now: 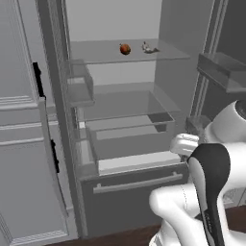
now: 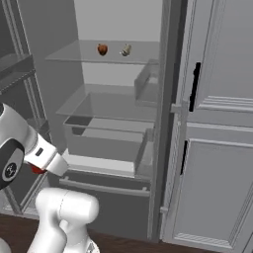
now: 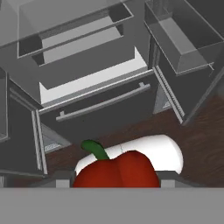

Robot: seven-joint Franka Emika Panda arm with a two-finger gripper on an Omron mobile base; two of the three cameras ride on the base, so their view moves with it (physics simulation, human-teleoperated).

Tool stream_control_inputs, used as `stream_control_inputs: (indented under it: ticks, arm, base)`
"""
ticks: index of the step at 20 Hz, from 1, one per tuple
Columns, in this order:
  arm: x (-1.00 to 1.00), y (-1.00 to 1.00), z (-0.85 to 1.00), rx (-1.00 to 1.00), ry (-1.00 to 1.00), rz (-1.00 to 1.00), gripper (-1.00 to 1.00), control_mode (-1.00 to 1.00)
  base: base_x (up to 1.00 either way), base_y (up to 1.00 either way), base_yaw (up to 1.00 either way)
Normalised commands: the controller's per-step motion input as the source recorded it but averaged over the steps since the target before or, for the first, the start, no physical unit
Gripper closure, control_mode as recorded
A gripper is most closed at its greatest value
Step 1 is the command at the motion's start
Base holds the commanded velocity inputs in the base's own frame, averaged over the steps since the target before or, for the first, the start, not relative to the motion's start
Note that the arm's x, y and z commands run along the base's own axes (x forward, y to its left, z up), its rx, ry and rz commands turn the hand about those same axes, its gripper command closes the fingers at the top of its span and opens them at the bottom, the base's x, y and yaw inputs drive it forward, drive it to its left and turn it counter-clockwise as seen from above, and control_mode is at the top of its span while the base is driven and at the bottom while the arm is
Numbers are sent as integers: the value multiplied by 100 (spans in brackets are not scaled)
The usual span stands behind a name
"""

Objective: Place one bell pepper and one fish in each tupperware on the nearby counter, to pack two identical lunches.

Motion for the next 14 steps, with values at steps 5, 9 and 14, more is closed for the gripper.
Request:
stream_control_inputs:
  ticks: [5,9,14]
  arm:
    - [0,0,0,0,0,0,100,100]
    - [0,0,0,0,0,0,100,100]
    - [0,0,0,0,0,0,100,100]
  base:
    - [-32,60,16]
    - [-18,73,14]
    - [-30,78,11]
